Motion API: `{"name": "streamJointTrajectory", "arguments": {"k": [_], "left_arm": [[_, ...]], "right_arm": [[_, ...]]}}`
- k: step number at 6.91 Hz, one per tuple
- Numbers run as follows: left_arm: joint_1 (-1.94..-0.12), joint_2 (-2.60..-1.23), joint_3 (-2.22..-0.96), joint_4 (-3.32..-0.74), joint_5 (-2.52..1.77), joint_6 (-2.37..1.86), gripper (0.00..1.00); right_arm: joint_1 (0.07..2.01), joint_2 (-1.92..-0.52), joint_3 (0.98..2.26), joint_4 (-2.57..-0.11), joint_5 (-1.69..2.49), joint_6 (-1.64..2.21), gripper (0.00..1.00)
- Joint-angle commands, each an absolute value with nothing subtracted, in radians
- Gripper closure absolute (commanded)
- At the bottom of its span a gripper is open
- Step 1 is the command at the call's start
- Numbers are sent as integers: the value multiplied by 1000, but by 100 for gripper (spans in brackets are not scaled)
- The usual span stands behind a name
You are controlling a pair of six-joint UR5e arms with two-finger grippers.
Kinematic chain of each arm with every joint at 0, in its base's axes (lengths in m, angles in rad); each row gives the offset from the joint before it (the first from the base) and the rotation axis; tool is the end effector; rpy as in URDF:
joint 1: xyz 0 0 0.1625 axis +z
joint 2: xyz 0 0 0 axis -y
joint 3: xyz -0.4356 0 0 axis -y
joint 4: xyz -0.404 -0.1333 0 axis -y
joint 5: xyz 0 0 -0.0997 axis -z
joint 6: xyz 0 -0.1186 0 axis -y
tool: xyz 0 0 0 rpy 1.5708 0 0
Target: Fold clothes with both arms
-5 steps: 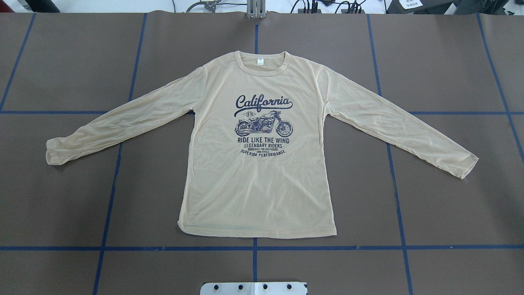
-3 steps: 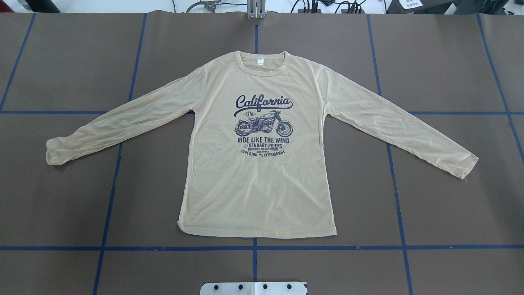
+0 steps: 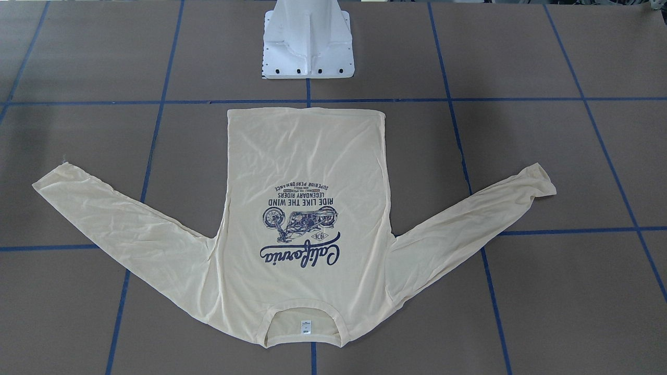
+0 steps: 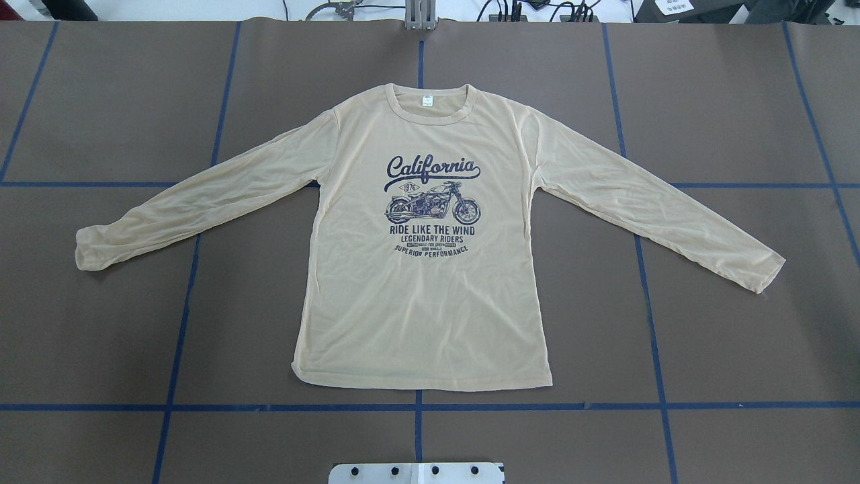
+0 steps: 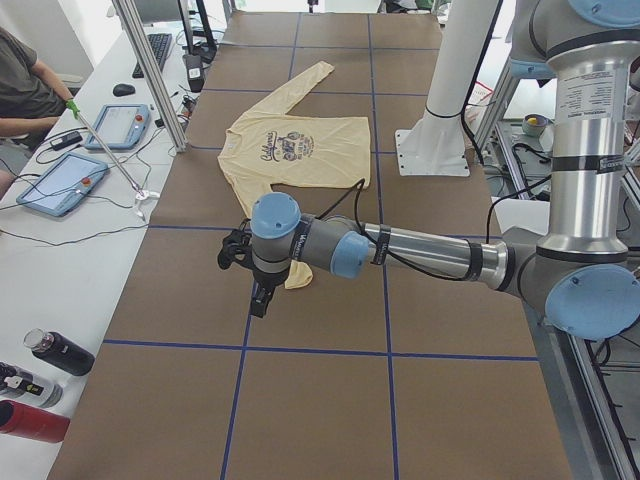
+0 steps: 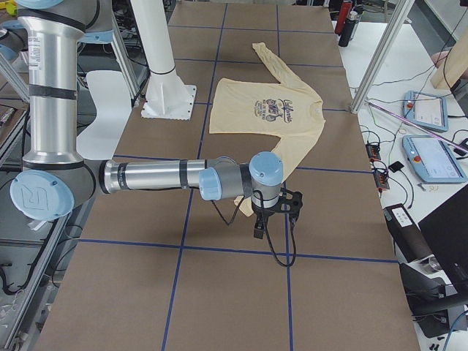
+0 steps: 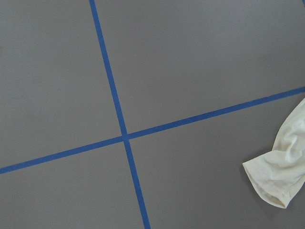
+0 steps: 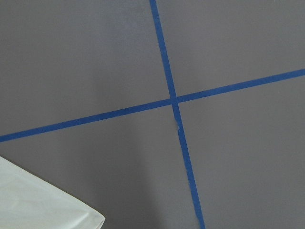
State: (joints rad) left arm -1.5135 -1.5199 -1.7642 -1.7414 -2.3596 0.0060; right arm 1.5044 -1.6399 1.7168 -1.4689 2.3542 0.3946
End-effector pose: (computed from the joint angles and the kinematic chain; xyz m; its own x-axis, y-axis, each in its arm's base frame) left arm -0.0205 -0.5003 0.5890 0.6907 0.2642 -0.6732 -0.0586 0.9482 0.3121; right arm 0.0173 -0.4880 0.6310 0.6700 0.2185 0.7094 -0.2083 0.9726 -0.1028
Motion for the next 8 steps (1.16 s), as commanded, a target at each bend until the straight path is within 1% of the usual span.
{"name": "streamJointTrajectory", "arguments": {"k": [1, 3, 6, 7, 8], "left_arm": [[-1513, -1522, -1764, -1743, -2361, 6, 0], [-1509, -1531, -1766, -1747, -2361, 8, 0], [-1511, -1536, -1760, -1767, -2417, 3, 0], [-1511, -1534, -1766, -1767, -2437, 3, 0], [-1512, -1532, -1766, -1778, -2434, 12, 0]], "right_arm": [[1499, -1646, 1712, -1442, 2361, 399, 0], [1397, -1646, 1695, -1404, 2359, 400, 0], [1319, -1641, 1620, -1359, 2359, 408, 0], [1286, -1641, 1588, -1265, 2359, 523, 0], [1200, -1641, 1547, -1109, 2346, 695, 0]]}}
